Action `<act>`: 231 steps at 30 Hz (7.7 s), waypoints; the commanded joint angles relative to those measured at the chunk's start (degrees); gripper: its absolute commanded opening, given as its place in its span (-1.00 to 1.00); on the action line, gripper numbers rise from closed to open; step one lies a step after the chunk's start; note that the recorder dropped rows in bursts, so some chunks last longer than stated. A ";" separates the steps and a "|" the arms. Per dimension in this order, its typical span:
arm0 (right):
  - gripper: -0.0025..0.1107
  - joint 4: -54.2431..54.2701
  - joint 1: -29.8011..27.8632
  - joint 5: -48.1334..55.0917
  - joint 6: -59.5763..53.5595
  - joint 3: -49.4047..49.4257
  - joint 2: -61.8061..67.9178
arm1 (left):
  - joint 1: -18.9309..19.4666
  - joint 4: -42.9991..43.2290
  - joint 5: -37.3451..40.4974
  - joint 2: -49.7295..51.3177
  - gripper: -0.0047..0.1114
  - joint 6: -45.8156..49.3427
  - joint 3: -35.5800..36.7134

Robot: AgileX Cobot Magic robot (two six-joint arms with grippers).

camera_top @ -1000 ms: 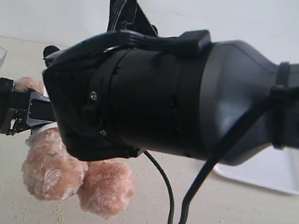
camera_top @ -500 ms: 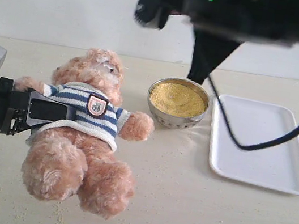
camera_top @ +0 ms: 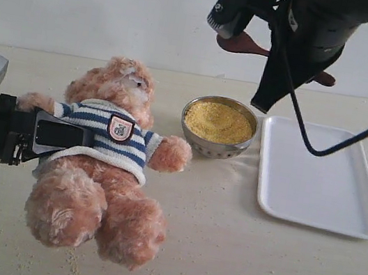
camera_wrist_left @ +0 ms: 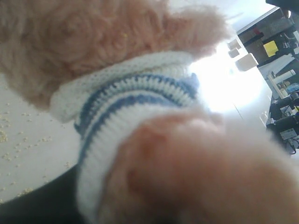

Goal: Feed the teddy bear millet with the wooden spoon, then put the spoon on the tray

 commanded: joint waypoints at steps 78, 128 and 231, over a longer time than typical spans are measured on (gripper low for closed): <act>-0.96 -11.63 -2.60 14.32 -12.96 -15.72 30.69 | 0.15 -1.08 2.47 -0.18 -0.83 0.85 -0.19; -0.96 -6.09 0.76 13.50 -7.47 -15.72 26.69 | 0.15 -1.08 2.42 -0.18 -0.83 0.60 -0.19; -0.96 13.43 -0.92 14.32 -1.61 -15.60 16.80 | 0.15 -1.08 4.72 -0.18 -0.83 0.23 -0.19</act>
